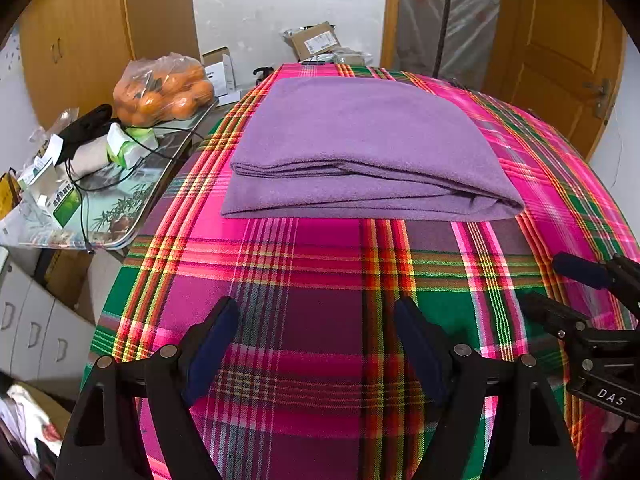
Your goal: Fold clothes
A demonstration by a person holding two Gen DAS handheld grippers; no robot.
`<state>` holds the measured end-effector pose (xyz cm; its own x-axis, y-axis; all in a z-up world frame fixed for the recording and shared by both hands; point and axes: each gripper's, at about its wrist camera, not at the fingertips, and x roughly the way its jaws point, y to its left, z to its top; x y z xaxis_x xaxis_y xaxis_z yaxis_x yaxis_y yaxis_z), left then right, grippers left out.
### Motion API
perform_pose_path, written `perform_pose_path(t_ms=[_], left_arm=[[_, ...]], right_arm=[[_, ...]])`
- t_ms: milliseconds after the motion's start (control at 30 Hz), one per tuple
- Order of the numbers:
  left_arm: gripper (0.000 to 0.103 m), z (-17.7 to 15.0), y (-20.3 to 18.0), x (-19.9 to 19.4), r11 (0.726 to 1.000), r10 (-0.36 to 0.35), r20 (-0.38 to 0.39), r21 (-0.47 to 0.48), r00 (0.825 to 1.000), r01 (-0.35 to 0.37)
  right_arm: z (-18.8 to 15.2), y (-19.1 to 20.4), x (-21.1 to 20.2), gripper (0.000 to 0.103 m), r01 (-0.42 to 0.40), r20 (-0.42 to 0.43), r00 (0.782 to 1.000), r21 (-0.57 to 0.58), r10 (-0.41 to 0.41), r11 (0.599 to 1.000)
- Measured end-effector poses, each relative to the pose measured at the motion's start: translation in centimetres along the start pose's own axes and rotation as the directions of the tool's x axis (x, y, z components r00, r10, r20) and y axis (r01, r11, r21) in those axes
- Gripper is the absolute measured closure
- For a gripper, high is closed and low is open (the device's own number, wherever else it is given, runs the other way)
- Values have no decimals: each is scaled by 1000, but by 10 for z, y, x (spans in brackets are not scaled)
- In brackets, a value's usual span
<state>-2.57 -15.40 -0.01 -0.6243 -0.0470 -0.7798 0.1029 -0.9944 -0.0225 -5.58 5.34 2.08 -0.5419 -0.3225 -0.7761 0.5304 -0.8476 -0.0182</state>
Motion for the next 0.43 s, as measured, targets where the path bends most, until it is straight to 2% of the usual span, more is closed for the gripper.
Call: perform_pose_path(t_ms=[433], left_arm=[[22, 0, 1, 0, 1000, 0, 1, 2, 1000, 0]], right_arm=[[-1, 0, -1, 44, -3, 1, 1000, 4, 3, 1000]])
